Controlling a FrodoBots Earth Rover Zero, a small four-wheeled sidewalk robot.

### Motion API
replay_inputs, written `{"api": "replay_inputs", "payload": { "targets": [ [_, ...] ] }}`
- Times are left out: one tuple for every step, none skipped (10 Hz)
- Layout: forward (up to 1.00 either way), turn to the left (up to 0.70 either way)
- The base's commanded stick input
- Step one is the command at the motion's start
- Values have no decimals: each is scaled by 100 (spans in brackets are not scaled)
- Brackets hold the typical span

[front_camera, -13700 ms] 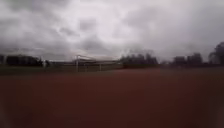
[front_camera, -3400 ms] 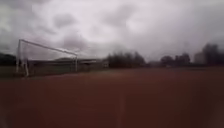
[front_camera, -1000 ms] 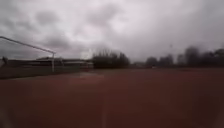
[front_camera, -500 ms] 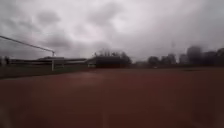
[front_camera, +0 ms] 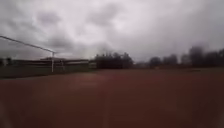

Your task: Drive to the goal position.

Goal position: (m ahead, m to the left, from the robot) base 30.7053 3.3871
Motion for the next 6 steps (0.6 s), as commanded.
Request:
{"api": "replay_inputs", "payload": {
  "targets": [
    [85,0],
    [85,34],
    [85,34],
    [85,34],
    [85,31],
    [85,11]
  ]
}}
